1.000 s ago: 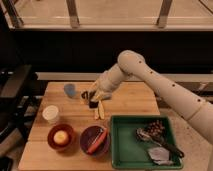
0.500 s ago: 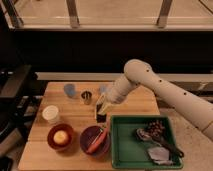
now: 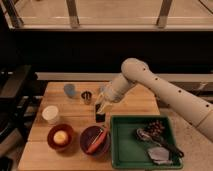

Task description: Place eraser in purple bowl

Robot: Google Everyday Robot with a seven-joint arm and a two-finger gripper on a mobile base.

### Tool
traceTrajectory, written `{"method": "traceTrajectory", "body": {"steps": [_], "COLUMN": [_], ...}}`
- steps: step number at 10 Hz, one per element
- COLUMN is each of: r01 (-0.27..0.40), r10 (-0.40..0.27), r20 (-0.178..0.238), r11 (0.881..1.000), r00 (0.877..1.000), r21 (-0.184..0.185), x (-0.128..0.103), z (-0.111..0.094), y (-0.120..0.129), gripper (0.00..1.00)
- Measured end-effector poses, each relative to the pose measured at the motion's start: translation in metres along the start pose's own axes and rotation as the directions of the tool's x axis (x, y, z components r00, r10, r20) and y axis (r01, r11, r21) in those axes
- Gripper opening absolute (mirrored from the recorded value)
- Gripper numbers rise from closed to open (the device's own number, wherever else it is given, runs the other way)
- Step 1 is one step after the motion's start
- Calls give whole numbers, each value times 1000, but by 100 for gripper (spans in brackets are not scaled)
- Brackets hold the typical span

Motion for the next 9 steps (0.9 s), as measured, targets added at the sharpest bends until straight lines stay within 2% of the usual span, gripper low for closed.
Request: {"method": "traceTrajectory", "body": {"steps": [2, 3, 6, 8, 9], "r01": [-19, -26, -61, -84, -90], "r10": [19, 25, 60, 87, 95], "r20": [-9, -10, -11, 19, 36], "r11": [998, 997, 991, 987, 986], "r00": [1000, 1000, 998, 996, 995], "r21": [-51, -67, -123, -138, -139], "x": [10, 11, 12, 7, 3], "z": [22, 27, 42, 48, 50], "y": [6, 10, 31, 47, 52], "gripper": [1, 4, 34, 56, 62]}}
